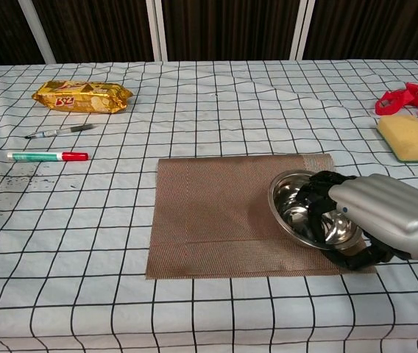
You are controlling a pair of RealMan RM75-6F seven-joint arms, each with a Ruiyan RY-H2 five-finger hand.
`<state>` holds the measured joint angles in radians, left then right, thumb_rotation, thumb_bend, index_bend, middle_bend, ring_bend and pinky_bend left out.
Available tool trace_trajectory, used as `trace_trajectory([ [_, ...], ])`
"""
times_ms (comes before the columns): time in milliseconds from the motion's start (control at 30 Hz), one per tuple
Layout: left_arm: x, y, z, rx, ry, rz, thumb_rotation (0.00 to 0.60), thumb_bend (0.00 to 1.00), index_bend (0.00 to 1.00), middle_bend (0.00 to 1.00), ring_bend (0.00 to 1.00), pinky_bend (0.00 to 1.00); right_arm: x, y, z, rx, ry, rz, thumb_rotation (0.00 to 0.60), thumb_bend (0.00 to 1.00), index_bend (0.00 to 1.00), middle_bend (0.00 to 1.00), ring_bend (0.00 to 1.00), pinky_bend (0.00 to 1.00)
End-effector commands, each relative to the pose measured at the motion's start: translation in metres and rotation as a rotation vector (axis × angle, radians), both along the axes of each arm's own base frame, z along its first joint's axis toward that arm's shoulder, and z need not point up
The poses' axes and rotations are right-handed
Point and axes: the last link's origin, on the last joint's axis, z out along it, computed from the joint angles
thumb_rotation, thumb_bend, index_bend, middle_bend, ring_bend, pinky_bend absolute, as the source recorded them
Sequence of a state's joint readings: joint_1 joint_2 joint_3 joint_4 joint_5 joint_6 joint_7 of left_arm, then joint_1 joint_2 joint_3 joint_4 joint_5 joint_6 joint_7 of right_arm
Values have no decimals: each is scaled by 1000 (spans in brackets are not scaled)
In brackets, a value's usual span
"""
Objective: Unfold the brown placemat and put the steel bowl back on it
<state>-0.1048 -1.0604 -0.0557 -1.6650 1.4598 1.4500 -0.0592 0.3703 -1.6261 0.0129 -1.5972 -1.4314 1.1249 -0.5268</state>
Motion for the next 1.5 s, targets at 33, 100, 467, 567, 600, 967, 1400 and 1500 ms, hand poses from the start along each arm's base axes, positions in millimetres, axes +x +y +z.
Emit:
trace_trajectory([
  [33, 0, 0, 0, -1, 1, 0, 600, 7, 0, 0, 0, 14, -1, 0, 4, -11, -3, 0, 600, 445, 670, 182, 61, 181],
  [100, 0, 0, -1, -2, 2, -1, 600, 6, 0, 0, 0, 14, -1, -1, 11, -30, -7, 5, 600, 446, 684, 187, 63, 181],
  [467, 1, -1, -2, 0, 5, -3, 600, 7, 0, 0, 0, 14, -21, -19, 76, -219, 17, -37, 600, 448, 697, 197, 64, 181],
  [567, 1, -1, -2, 1, 5, -4, 600, 7, 0, 0, 0, 14, -37, -23, 95, -267, 49, -79, 600, 447, 698, 197, 64, 181],
  [600, 1, -1, -2, 1, 6, -4, 600, 7, 0, 0, 0, 14, -43, -24, 100, -280, 61, -95, 600, 447, 698, 197, 64, 181],
  [967, 1, -2, -2, 6, 9, -7, 600, 6, 0, 0, 0, 14, -103, -18, 127, -307, 176, -266, 600, 430, 698, 195, 64, 181],
  [1400, 1, -3, 0, 11, 6, -8, 600, 6, 0, 0, 0, 14, -113, -11, 121, -275, 252, -336, 600, 209, 207, 29, 34, 181],
  [1500, 1, -3, 0, 10, 6, -11, 600, 7, 0, 0, 0, 14, -100, -7, 121, -285, 233, -312, 600, 163, 181, 23, 34, 181],
])
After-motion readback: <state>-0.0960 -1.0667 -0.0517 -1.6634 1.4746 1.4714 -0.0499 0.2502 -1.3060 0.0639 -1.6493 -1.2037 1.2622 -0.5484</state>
